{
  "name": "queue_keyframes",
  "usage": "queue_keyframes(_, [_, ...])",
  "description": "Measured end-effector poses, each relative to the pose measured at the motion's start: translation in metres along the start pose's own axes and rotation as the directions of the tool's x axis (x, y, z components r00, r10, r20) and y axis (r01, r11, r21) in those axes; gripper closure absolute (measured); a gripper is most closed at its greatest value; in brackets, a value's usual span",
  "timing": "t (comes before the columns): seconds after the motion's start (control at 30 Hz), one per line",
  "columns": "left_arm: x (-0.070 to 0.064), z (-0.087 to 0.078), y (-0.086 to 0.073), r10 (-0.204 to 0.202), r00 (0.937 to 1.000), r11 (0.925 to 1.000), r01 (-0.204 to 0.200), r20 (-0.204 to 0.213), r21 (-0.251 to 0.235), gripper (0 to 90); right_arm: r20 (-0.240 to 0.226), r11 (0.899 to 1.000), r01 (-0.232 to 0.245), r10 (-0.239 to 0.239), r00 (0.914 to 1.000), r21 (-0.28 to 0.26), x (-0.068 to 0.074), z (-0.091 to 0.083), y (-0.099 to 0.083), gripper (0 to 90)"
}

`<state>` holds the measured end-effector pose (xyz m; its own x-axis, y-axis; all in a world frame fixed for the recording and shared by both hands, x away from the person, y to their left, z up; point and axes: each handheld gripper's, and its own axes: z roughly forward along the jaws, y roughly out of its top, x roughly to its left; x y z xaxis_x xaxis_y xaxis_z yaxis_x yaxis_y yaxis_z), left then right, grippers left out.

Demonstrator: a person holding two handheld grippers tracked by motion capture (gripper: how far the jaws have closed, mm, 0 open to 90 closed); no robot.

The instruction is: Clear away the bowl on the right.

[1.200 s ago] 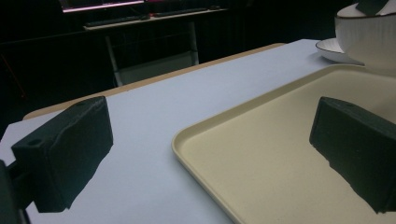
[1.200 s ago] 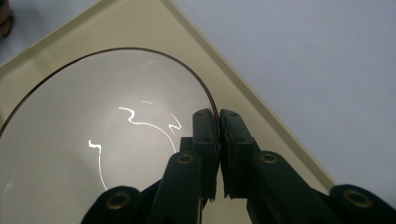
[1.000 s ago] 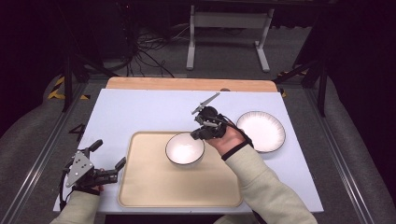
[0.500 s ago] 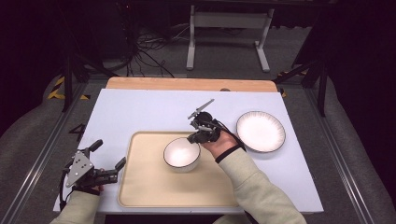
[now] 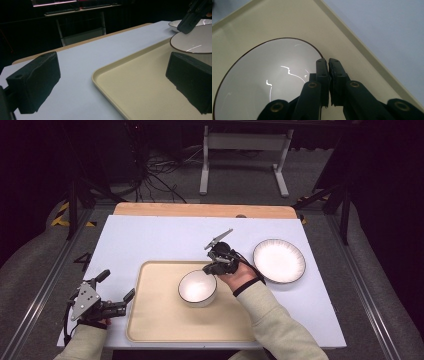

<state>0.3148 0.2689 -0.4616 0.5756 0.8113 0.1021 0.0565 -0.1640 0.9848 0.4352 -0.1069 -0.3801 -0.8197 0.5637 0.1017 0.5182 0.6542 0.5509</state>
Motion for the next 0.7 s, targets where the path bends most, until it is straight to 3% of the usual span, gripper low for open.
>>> queue_keyframes(0.43, [-0.0001, 0.0002, 0.0, 0.001, 1.0, 1.0, -0.001, -0.001, 0.0, 0.1, -0.014, 1.0, -0.013, 0.013, 0.9998, -0.014, -0.0021, -0.0071, -0.0111, 86.8])
queue_keyframes(0.6, [0.0001, 0.0002, 0.0, 0.0, 1.0, 1.0, 0.0, 0.002, 0.0, 0.1, -0.003, 1.0, 0.004, -0.004, 1.0, -0.015, -0.0008, -0.0081, -0.0104, 86.5])
queue_keyframes(0.7, [0.0002, 0.0002, 0.0001, -0.002, 1.0, 1.0, 0.002, -0.001, 0.001, 0.1, 0.007, 0.999, 0.019, -0.019, 0.9998, -0.032, 0.0017, -0.0108, -0.0095, 80.9])
